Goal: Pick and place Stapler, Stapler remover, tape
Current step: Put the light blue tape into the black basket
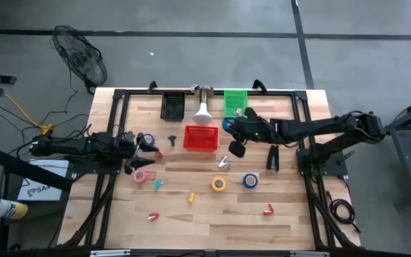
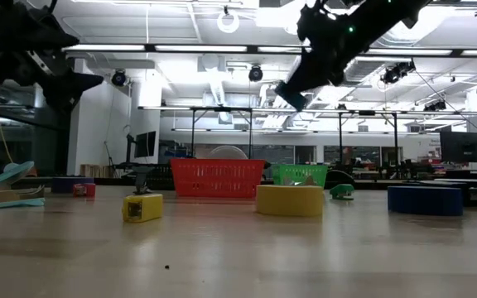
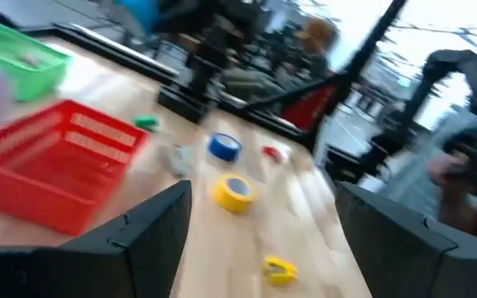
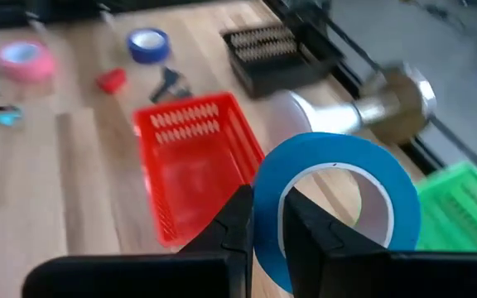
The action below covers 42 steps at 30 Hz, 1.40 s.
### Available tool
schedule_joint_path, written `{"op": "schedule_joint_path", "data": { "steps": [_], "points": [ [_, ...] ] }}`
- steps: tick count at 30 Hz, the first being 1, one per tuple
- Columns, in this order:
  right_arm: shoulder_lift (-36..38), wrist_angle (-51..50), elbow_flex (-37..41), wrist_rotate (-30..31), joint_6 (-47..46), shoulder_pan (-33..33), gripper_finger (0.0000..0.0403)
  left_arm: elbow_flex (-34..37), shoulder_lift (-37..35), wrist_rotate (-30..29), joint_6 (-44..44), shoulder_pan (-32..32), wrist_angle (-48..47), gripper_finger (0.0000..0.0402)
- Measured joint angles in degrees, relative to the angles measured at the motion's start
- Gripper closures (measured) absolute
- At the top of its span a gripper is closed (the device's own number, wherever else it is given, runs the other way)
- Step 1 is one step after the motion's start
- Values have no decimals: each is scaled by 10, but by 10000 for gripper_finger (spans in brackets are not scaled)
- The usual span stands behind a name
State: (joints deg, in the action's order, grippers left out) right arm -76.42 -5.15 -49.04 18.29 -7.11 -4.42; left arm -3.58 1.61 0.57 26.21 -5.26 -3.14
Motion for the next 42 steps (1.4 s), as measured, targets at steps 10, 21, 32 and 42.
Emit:
{"op": "schedule_joint_path", "data": {
  "steps": [10,21,32,42],
  "points": [
    [-6,112,0,-76,67,4,372,-1,0,-79,-99,0,44,108],
    [-92,302,0,-194,109,3,372,-2,9,-129,-264,0,163,108],
    [-179,518,0,-276,112,-3,372,-2,115,-233,-290,0,277,108],
    [-182,574,0,-407,69,-32,371,-16,301,-258,-319,5,475,108]
  ]
}}
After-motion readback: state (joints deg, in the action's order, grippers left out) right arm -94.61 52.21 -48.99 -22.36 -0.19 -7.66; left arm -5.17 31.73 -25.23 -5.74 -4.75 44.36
